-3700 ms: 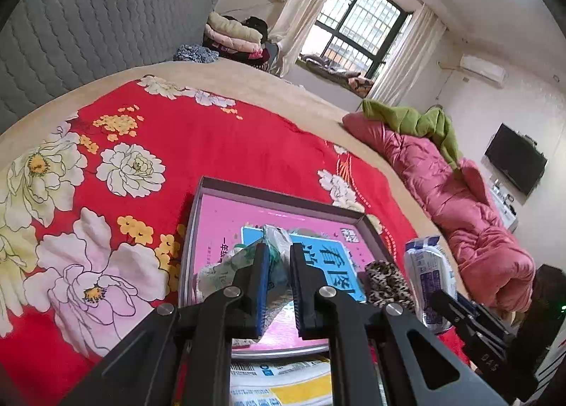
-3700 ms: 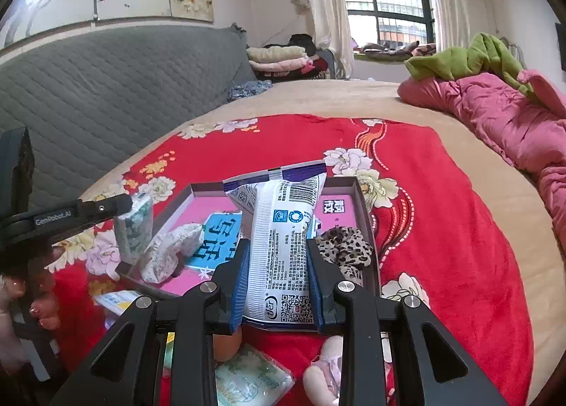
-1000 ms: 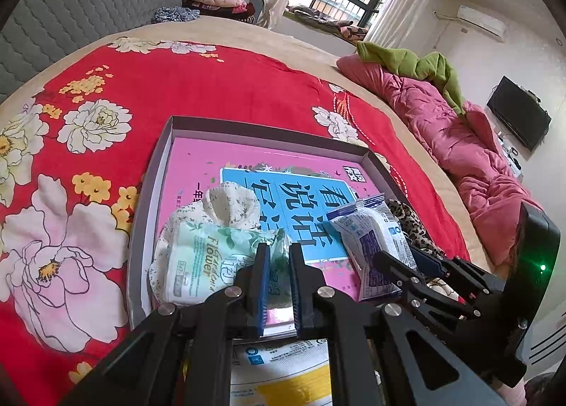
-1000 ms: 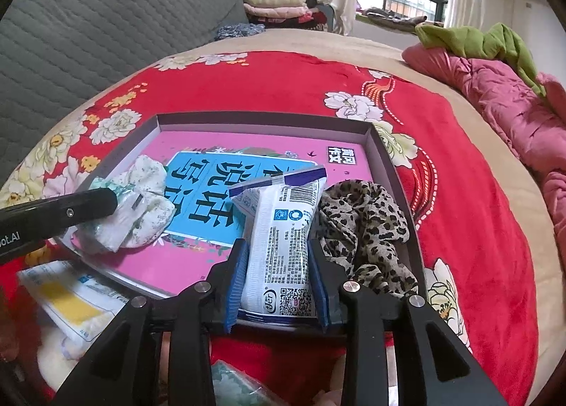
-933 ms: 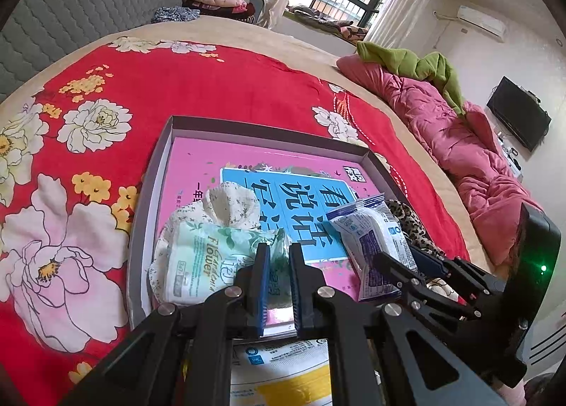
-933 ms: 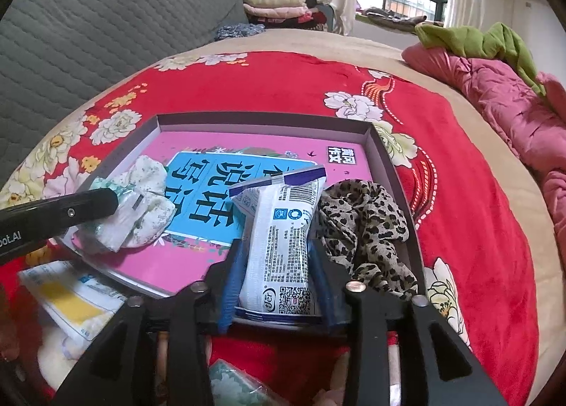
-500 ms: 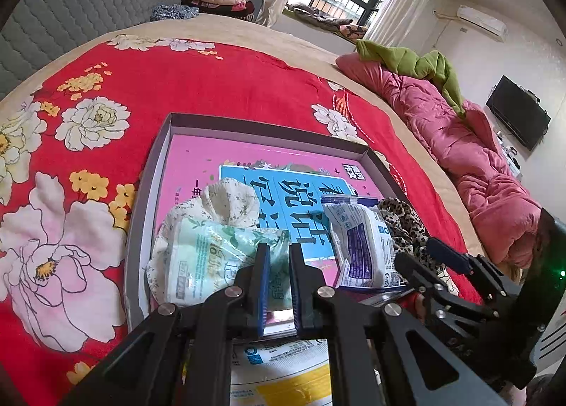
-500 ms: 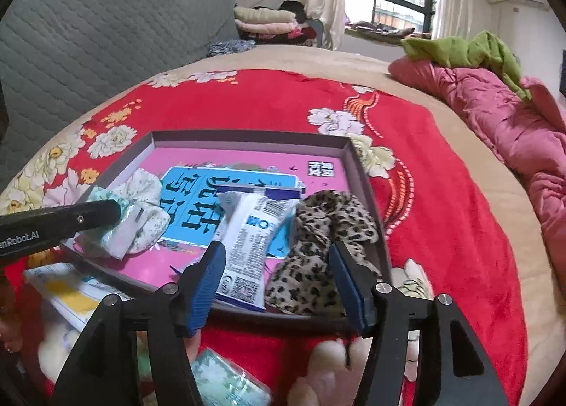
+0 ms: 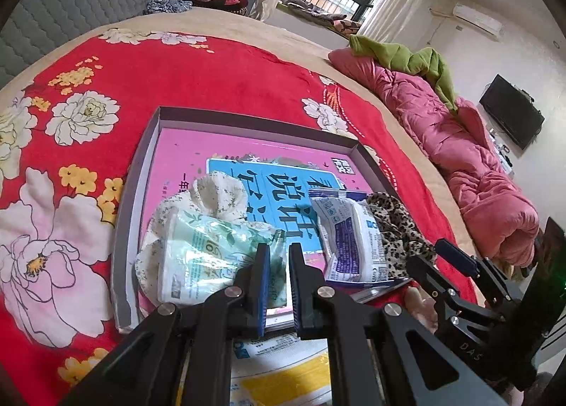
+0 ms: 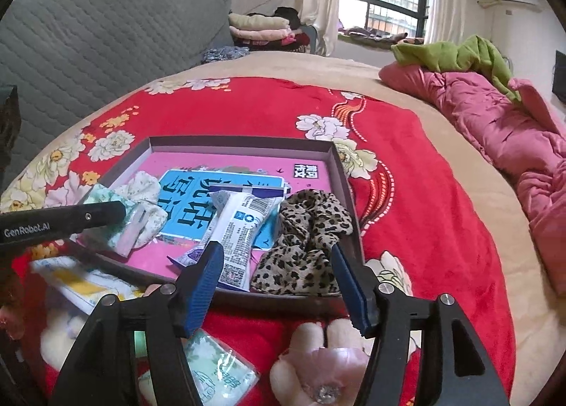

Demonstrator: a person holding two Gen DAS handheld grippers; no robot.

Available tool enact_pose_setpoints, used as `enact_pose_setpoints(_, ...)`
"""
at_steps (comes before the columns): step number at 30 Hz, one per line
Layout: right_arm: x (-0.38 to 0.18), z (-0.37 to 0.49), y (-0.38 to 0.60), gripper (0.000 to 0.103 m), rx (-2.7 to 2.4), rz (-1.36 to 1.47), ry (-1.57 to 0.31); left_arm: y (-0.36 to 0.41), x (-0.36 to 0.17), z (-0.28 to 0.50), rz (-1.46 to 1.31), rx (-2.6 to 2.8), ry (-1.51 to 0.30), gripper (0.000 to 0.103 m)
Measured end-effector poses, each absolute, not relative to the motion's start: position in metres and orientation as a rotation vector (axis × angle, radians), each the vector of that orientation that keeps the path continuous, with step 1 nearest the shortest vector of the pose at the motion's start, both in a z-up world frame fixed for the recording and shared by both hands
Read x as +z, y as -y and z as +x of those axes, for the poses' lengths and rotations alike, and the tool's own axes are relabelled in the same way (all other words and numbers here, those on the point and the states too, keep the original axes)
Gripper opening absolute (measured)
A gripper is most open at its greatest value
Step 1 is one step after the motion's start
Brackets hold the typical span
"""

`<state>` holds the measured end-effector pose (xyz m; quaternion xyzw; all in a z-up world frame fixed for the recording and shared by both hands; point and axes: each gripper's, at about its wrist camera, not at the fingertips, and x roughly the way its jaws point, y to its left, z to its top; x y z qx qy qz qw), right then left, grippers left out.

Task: Organize soft objects
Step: 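Open both tools to release the packet and tissue pack into the tray, then withdraw both tools from the tray back toward the loose soft items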

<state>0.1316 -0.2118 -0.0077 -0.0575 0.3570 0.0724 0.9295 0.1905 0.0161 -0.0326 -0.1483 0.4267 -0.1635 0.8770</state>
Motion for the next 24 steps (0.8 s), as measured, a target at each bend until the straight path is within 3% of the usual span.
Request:
enact_pose_setpoints(17, -0.004, 0.127, 0.218, 0.070, 0.116, -0.124, -0.726, -0.016, -0.027, 0.187, -0.292, -0.332, -0.902, 0.013)
enact_pose_setpoints(24, 0.000, 0.123, 0.221, 0.072, 0.101, -0.131, -0.720, -0.023, -0.019, 0.182, -0.285, -0.316, -0.876, 0.034)
